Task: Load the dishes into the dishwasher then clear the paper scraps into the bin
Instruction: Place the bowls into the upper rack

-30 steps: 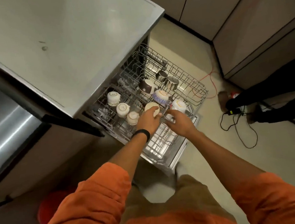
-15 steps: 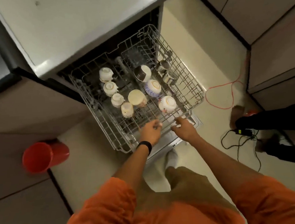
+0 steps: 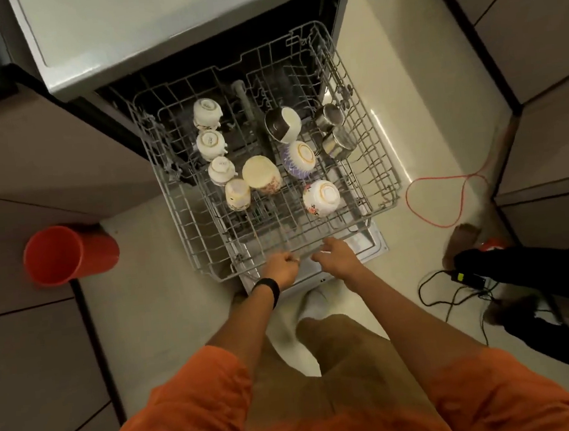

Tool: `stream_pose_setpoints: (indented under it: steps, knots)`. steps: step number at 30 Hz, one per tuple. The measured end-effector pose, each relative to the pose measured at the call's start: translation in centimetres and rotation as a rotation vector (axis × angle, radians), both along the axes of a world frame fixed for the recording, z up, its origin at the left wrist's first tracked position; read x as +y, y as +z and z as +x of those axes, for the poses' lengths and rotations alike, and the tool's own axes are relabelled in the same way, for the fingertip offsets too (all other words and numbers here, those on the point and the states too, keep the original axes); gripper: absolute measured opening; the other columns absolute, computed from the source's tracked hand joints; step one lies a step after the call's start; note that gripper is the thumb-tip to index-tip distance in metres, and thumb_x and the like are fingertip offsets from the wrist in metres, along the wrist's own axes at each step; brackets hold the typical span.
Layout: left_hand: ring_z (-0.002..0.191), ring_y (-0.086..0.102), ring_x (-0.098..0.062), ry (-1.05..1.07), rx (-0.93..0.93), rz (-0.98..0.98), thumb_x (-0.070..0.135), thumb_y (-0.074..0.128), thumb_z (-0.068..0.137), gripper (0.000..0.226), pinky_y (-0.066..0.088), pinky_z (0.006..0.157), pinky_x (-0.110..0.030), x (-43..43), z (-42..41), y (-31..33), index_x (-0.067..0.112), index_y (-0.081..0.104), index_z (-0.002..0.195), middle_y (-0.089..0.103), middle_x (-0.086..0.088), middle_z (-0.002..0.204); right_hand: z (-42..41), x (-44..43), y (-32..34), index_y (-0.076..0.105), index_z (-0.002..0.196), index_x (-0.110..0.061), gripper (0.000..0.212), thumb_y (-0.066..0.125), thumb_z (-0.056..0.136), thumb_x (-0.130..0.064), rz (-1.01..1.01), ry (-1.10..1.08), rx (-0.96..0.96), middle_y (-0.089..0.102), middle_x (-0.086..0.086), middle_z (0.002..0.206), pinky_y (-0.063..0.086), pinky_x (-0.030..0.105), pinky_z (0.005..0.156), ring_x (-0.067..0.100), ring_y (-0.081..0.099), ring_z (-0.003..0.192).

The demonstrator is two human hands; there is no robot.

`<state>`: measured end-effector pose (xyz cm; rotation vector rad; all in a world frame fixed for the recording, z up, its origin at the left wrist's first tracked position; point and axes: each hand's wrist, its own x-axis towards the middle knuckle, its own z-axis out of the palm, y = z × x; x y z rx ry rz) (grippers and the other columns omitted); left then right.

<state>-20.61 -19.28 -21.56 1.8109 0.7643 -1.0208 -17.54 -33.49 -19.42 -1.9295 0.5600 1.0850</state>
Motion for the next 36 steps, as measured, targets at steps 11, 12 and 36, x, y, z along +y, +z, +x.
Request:
stream_pose_setpoints:
  steps: [11, 12, 36]
  knots:
    - [0.125, 0.055, -0.022, 0.397, -0.015, -0.194, 0.004, 0.061, 0.097, 0.071, 0.047, 0.097, -0.026, -2.4, 1.9, 1.6, 0.010, 0.025, 0.158, 0.034, -0.011, 0.159, 2.6, 1.3, -0.1, 0.041, 0.144, 0.002, 0.063, 0.066, 0.087, -0.006, 0.061, -0.094, -0.059, 0.046, 0.018, 0.150, 0.042, 0.032, 0.102, 0.028, 0.046, 0.137]
    - [0.130, 0.052, -0.024, 0.464, -0.014, -0.220, 0.004, 0.062, 0.097, 0.074, 0.046, 0.104, -0.032, -2.3, 2.8, 1.7, 0.010, 0.023, 0.159, 0.033, -0.012, 0.160, 3.4, 1.8, -0.2, 0.041, 0.144, 0.000, 0.062, 0.067, 0.087, -0.007, 0.077, -0.070, -0.081, 0.047, 0.017, 0.149, 0.043, 0.033, 0.103, 0.028, 0.047, 0.135]
    - [0.125, 0.054, -0.023, 0.581, -0.215, -0.125, -0.012, 0.044, 0.093, 0.059, 0.049, 0.094, -0.031, 11.9, 26.9, -1.7, 0.017, 0.051, 0.144, 0.053, -0.003, 0.144, 28.4, 15.2, -5.3, 0.048, 0.093, -0.015, 0.027, 0.054, 0.087, 0.011, 0.039, 0.113, -0.374, 0.050, -0.009, 0.080, 0.038, 0.007, 0.052, 0.009, 0.051, 0.072]
